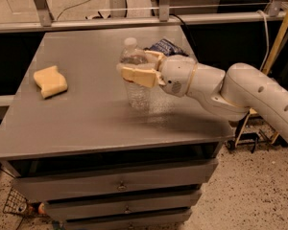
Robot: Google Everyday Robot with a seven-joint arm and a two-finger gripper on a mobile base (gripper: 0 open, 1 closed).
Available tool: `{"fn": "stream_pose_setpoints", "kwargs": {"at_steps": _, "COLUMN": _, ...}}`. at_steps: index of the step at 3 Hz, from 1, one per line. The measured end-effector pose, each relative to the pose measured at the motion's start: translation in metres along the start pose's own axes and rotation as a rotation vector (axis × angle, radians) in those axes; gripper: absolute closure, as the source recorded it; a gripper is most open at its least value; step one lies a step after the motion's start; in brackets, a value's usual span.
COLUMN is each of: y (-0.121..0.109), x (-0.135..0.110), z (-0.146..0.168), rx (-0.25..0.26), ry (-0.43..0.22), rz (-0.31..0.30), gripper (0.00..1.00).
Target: Place water bottle upright
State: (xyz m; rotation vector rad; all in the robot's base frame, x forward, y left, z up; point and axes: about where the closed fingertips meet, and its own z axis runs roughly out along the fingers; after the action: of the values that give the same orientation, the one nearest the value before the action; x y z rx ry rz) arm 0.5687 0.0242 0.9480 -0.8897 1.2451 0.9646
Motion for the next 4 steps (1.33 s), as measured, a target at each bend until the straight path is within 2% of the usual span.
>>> {"fn": "stream_pose_setpoints", "kwargs": {"at_steps": 2, "y": -0.0009, "x": 0.0041, "z": -0.0009, "rx": 0.005, "ry": -0.013, "rz": 0.013, "gripper": 1.0}}
{"fn": "stream_pose_setpoints", "kwargs": {"at_steps": 3, "y": 0.0007, "x": 0.0034, "z": 0.0012, "rx": 0.001, "ry": -0.013, "rz": 0.012, "gripper": 0.83}}
{"fn": "stream_pose_setpoints", "kwargs": {"at_steps": 4, "y": 0.0023, "x": 0.0027, "z": 0.0032, "rx": -0.003, "ry": -0.013, "rz": 0.012, "gripper": 0.59}}
